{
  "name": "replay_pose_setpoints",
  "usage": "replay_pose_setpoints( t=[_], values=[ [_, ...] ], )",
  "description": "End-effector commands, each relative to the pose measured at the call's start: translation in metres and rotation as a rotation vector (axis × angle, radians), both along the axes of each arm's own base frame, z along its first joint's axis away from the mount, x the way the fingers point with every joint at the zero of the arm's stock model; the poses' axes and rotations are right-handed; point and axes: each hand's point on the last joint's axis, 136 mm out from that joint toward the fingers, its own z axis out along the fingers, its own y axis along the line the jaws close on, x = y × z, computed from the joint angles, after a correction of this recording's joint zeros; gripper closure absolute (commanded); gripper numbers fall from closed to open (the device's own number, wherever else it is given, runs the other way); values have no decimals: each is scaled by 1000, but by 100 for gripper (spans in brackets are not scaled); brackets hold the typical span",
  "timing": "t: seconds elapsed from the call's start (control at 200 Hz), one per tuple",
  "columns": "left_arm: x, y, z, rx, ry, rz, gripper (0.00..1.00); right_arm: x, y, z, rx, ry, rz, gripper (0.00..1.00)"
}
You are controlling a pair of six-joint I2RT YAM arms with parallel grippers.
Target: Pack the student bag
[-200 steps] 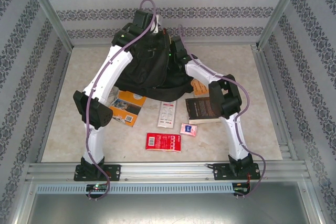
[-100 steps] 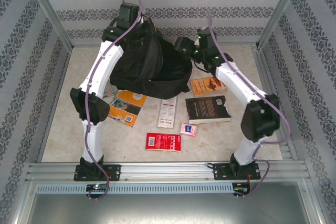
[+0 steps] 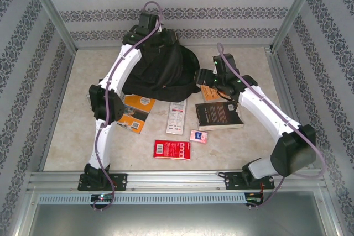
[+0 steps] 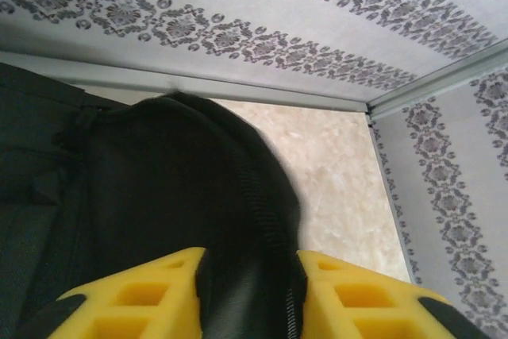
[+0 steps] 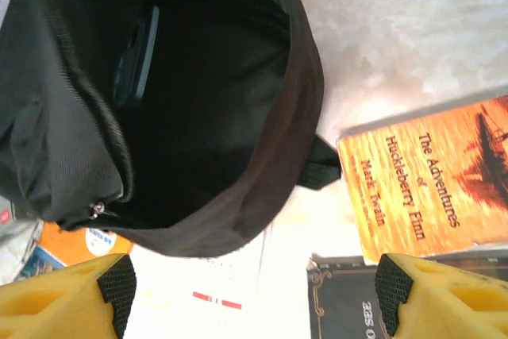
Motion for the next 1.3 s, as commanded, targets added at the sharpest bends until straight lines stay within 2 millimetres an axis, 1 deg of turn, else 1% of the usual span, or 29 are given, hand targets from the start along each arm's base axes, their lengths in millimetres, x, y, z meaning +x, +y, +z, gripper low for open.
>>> replay_pose_setpoints(
  t=[0.0,0.045,0.1,0.125,0.15,0.16,0.17,0.19,0.23,0.28,0.325,0.4,0.425,0.485,0.535,0.615,0.695,0.744,0.799,0.919,0.994,1.059,1.149,1.294],
  values=[
    [-19,1,77,-41,-142,-16,53,-26,13,10,39,23,108,19],
    [-29,7,91,-27,-158,-9,50,-36,19,10,50,55,144,18],
    [-44,15,105,-7,-167,1,47,-50,24,5,41,92,176,17],
    [-50,20,107,5,-158,9,47,-57,26,3,27,102,192,16],
    [-58,24,114,13,-160,15,46,-64,28,0,13,106,209,15],
    [-61,25,112,19,-151,15,46,-67,29,-1,7,108,217,15],
    [-65,27,116,20,-155,16,46,-70,29,-2,1,111,224,15],
    [-72,29,117,25,-148,15,45,-76,31,-5,-8,116,236,14],
    [-87,32,111,36,-123,13,45,-87,31,-12,-23,133,241,13],
    [-107,35,104,46,-97,5,45,-102,31,-26,-24,180,234,12],
    [-127,38,95,42,-75,0,45,-113,27,-39,-30,231,206,12],
    [-160,47,71,20,-28,4,45,-133,16,-62,-86,294,133,11],
    [-171,50,63,10,-15,6,44,-141,15,-69,-104,313,123,11],
    [-196,59,42,5,23,15,44,-157,12,-81,-144,363,86,9],
    [-217,66,29,6,46,13,44,-168,9,-89,-165,404,40,7],
    [-246,77,15,16,73,17,43,-184,7,-105,-165,485,-49,2],
    [-267,82,8,16,79,6,42,-194,13,-118,-154,538,-105,2],
    [-277,87,6,19,76,8,41,-196,18,-123,-163,552,-123,2],
    [-286,90,4,21,70,7,40,-197,17,-131,-183,571,-171,2],
    [-297,93,4,23,58,-7,40,-196,18,-151,-204,623,-247,2],
    [-301,93,5,25,55,-18,40,-191,25,-161,-200,626,-243,2],
    [-304,91,5,20,49,-37,40,-188,22,-166,-234,625,-259,2],
    [-308,90,6,19,45,-55,40,-187,25,-173,-245,630,-246,2],
    [-311,89,5,25,38,-72,40,-182,30,-173,-242,611,-220,2]
  ],
)
